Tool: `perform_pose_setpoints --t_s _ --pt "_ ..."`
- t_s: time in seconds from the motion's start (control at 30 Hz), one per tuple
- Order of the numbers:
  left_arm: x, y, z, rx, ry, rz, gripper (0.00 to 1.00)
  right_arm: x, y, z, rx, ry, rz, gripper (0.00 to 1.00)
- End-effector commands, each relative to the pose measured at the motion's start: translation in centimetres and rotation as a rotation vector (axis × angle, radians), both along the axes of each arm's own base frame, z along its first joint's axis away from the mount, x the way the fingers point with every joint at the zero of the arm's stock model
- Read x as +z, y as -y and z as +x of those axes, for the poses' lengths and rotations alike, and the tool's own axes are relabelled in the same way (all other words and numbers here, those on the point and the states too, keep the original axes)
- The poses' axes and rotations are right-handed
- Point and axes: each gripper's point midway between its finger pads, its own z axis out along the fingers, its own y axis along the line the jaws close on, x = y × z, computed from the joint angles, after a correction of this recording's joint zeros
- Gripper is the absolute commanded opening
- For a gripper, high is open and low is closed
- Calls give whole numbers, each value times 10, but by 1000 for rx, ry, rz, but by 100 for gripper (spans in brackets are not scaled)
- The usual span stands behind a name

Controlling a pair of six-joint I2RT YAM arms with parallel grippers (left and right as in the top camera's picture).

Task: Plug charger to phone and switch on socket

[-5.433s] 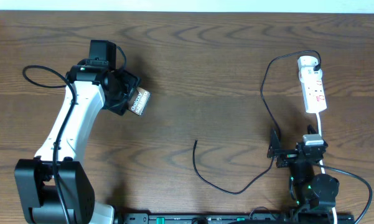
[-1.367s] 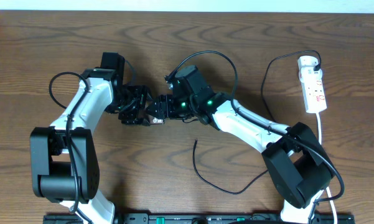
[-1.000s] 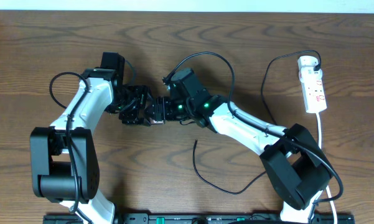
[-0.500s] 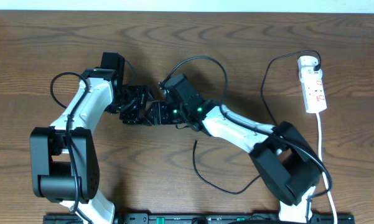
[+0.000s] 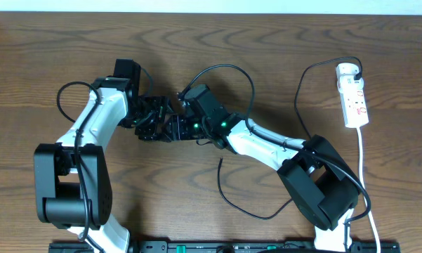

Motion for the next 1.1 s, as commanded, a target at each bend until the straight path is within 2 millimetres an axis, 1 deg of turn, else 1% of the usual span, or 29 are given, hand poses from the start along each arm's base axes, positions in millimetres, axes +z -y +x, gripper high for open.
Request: perform_pose_setpoints --t_s 0.0,0.1,0.17,0.37,0.6,1.07 --pt "4 3 3 7 4 -21 7 9 -6 1 14 14 25 43" --pt "4 3 3 7 4 -21 7 9 -6 1 15 13 25 41" --pt "4 3 3 7 5 -21 7 10 -7 1 13 9 28 36" --pt "4 3 3 4 6 -21 7 11 -8 0 18 7 35 30" --pt "4 3 3 -5 12 -20 7 14 -11 -1 31 8 54 27" --pt "4 3 3 -15 18 -19 7 14 -10 -1 31 8 54 19"
